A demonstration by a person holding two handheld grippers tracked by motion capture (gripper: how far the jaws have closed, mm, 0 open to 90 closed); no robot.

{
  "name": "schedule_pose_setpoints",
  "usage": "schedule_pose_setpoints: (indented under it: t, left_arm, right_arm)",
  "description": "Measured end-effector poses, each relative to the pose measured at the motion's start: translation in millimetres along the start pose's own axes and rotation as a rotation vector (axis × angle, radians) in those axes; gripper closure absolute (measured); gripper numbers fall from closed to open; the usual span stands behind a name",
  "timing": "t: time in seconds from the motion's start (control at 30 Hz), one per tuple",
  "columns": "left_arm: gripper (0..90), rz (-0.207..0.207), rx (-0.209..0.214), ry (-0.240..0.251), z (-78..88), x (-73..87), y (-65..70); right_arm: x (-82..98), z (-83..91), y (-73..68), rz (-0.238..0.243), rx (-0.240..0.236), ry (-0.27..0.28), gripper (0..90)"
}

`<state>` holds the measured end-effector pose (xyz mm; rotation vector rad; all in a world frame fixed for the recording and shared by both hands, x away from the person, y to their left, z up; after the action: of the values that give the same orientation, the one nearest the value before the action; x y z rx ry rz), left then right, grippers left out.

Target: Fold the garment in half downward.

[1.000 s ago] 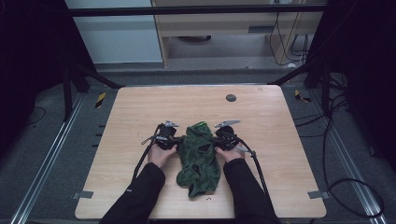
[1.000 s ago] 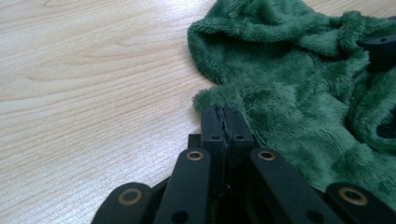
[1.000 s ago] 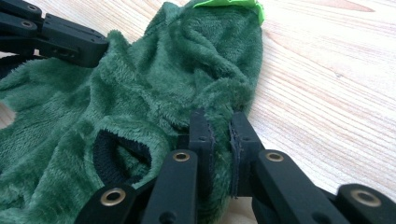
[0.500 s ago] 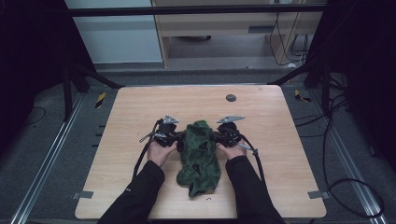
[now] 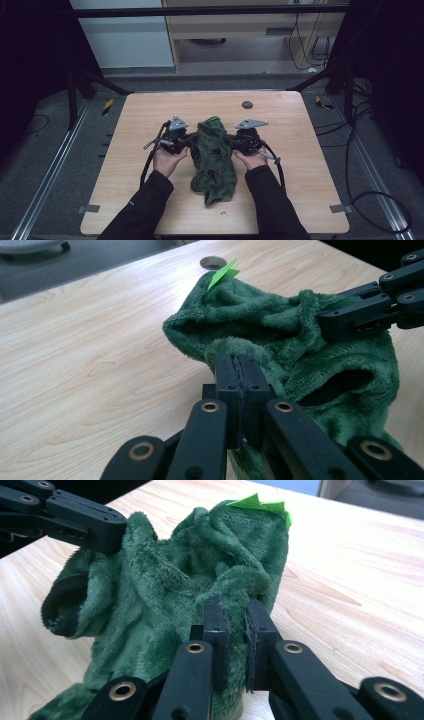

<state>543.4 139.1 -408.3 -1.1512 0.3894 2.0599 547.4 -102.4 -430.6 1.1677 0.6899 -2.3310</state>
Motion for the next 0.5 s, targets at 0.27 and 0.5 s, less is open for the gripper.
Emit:
schedule_pose_setpoints:
  t: [0.27, 0.5]
  left_arm:
    - [89.5, -0.042, 0.009, 0.023, 20.4, 2.0, 10.5]
    - [89.5, -0.062, 0.029, 0.025, 33.6, 13.0, 22.0]
  right_arm:
    - [0.9, 15.4, -11.8, 0.052, -0.037, 0.028, 82.4]
    - [11.7, 28.0, -20.5, 0.094, -0.061, 0.035, 82.3]
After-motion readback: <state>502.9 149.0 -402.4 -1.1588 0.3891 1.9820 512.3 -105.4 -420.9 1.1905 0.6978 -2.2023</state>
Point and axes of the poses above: each handheld gripper's, and its own axes: z roughly backward along the jaws, x roughly out of its underside, y roughly to its right, the point moved 1 cm from there along -z, roughly forward along the jaws, and after that the axes turned 8 degrees about -z, right-handed, at the moved point
